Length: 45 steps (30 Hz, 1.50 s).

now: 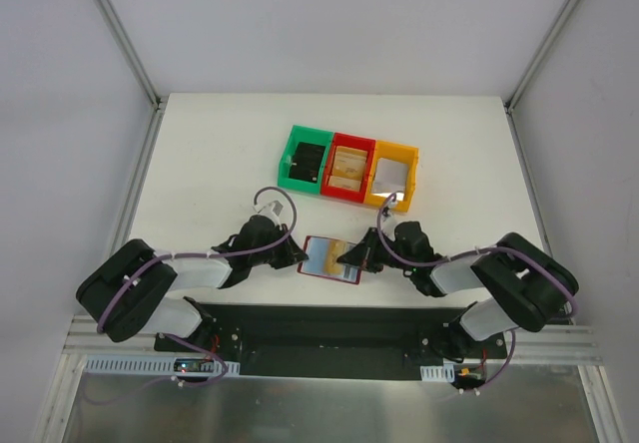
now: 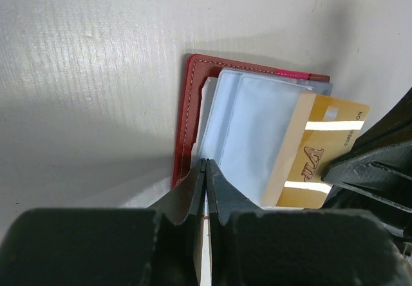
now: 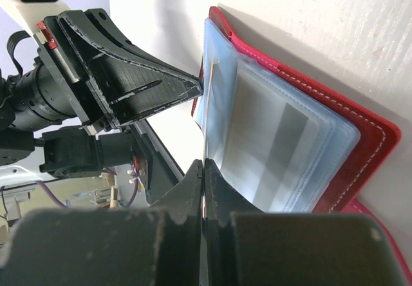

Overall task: Take the credit cards out of the card holder
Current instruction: Remove the credit card from the card holder.

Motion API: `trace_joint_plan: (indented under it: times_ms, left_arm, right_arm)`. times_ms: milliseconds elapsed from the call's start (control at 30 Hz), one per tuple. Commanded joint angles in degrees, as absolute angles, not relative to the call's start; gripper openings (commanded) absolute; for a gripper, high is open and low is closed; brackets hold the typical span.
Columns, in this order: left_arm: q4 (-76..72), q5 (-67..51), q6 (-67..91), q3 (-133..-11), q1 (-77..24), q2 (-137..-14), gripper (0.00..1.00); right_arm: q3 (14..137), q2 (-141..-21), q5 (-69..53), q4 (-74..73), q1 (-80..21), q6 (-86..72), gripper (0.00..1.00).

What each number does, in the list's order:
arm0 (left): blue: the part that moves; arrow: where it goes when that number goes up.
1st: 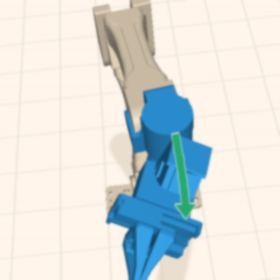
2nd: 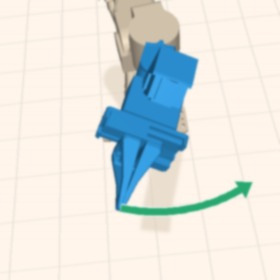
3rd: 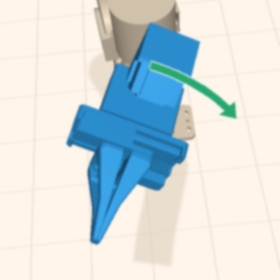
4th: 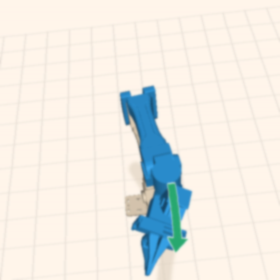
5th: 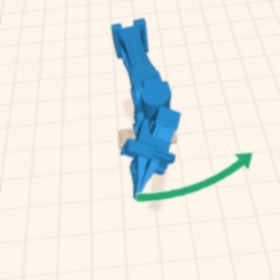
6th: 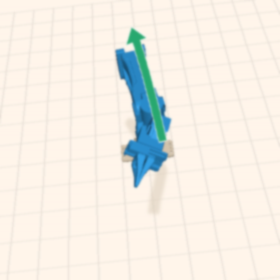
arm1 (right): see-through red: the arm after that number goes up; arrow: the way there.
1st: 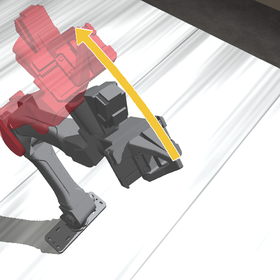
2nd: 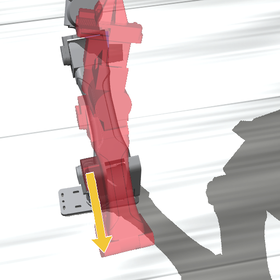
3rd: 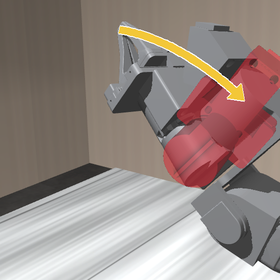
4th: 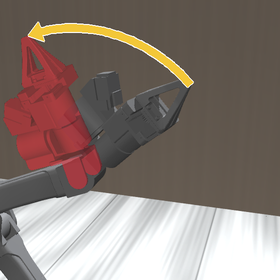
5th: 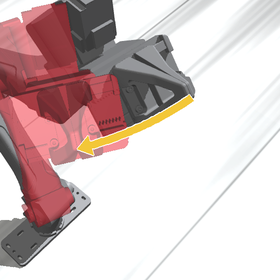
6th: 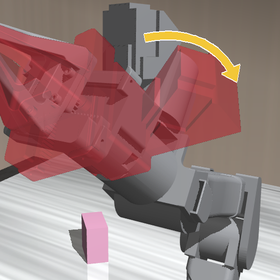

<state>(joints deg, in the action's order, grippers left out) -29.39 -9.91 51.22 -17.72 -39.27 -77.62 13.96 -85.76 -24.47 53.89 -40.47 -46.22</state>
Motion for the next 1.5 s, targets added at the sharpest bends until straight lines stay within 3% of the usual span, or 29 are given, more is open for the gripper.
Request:
trace_joint_plan:
  times_ms: [0,567,700,867,933,1067,1133,1233,1467]
  left_arm:
    - [-26.98,-8.26,50.63,-16.52,-38.58,-76.29,0.0]
    - [-21.36,-7.47,48.17,-20.12,-38.41,-69.7,0.01]
    - [-17.77,-7.12,48.6,-22.67,-38.41,-65.23,0.33]
    - [-13.01,-2.29,49.31,-23.38,-38.32,-53.64,0.55]
    - [-17.37,-3.68,46.87,-22.68,-38.32,-50.12,0.61]
    - [-34.58,-14.39,42.63,-18.38,-38.32,-49.57,0.6]
    - [-44.26,-19.14,43.67,-15.57,-38.23,-49.75,0.61]
    - [-51.22,-27.3,46.4,-14.94,-37.53,-50.45,0.68]
    - [-70.02,-45.43,54.4,-17.05,-37.44,-58.09,0.71]
  right_arm:
    - [14.68,-81.83,-24.43,50.11,-40.17,-42.98,0.01]
    - [21.09,-61.97,-16.09,14.26,-40.08,-26.9,0.01]
    - [25.21,-57.49,-15.38,6.09,-40.08,-22.25,0.0]
    - [36.36,-53.88,-15.29,-9.81,-40.25,-9.08,0.0]
    - [39.19,-53.44,-19.13,-13.08,-40.43,-3.89,0.0]
    - [40.51,-51.24,-28.9,-12.56,-40.87,1.75,0.0]
    - [45.15,-52.64,-32.5,-19.29,-40.78,4.38,0.0]
    - [50.0,-55.89,-40.75,-26.0,-40.69,6.59,0.0]
    - [49.4,-54.5,-50.71,-19.87,-40.61,0.28,0.0]
